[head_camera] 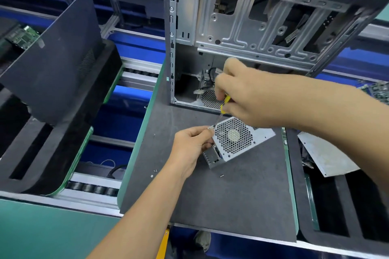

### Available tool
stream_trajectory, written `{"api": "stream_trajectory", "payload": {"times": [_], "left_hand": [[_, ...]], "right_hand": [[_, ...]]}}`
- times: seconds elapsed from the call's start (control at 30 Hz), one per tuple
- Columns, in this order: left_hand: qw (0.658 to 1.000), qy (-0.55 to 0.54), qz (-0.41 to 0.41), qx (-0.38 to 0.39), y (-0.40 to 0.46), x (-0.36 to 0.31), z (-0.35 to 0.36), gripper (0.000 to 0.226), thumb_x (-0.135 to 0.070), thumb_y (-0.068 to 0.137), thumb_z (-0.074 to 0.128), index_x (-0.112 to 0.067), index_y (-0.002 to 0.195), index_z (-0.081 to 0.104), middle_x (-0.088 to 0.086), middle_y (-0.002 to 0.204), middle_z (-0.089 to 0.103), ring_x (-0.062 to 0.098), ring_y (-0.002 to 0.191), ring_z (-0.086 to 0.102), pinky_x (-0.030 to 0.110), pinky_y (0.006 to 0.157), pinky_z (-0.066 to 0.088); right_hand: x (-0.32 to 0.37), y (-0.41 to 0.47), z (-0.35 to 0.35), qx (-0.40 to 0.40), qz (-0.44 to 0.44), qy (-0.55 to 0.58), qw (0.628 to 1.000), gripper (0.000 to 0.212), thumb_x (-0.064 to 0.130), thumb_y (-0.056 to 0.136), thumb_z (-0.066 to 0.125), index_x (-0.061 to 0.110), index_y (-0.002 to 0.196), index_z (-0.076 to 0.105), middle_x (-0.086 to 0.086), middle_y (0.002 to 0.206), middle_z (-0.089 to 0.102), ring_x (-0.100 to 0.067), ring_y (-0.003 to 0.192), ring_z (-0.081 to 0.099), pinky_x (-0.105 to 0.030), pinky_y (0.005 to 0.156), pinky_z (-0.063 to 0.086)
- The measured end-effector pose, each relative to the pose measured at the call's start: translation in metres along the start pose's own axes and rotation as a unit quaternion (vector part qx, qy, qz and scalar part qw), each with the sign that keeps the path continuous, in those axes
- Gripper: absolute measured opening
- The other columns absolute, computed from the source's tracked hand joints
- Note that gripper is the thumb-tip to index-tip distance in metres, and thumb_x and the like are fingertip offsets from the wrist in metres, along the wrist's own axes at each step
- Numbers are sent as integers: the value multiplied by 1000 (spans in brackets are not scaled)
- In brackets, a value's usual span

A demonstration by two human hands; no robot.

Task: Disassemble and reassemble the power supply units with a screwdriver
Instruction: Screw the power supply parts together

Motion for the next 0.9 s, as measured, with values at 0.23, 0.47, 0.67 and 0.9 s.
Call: {"api": "stream_trajectory", "payload": {"times": [0.23, 0.47, 0.67, 0.9], "left_hand": [[999, -1, 0, -34, 3, 0, -1, 11, -7, 90, 69, -7, 83, 77, 12, 84, 77, 13, 64, 63, 23, 62, 52], [999, 25, 5, -25, 1, 0, 6, 8, -7, 90, 69, -4, 91, 76, 10, 82, 77, 13, 65, 65, 20, 59, 52], [999, 24, 9, -39, 1, -2, 5, 10, -7, 90, 68, -5, 84, 76, 13, 81, 76, 16, 66, 65, 23, 60, 52], [999, 28, 3, -33, 1, -1, 7, 6, -9, 89, 70, -7, 88, 76, 10, 84, 77, 13, 67, 66, 19, 58, 51]], "right_hand": [[7, 12, 4, 1, 34, -134, 990, 26, 34, 106, 40, 14, 106, 57, -3, 77, 38, -35, 85, 59, -36, 65, 40], [3, 11, -7, 33, 6, -90, 995, 13, 12, 93, 56, 19, 104, 52, -2, 105, 43, -26, 78, 53, -39, 71, 49], [14, 15, -8, -1, 43, -112, 993, 40, 41, 103, 45, 19, 73, 30, -1, 69, 24, -27, 69, 37, -36, 61, 36], [9, 15, -9, 28, -12, -108, 994, 7, 21, 99, 53, 16, 104, 55, -4, 102, 44, -29, 80, 54, -46, 76, 54]]}}
Point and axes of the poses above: each hand's wrist, its own y-axis towards the middle knuckle, its own z-axis out of the palm, x = y × z, the point moved 3 cm from there along y, towards the middle knuckle
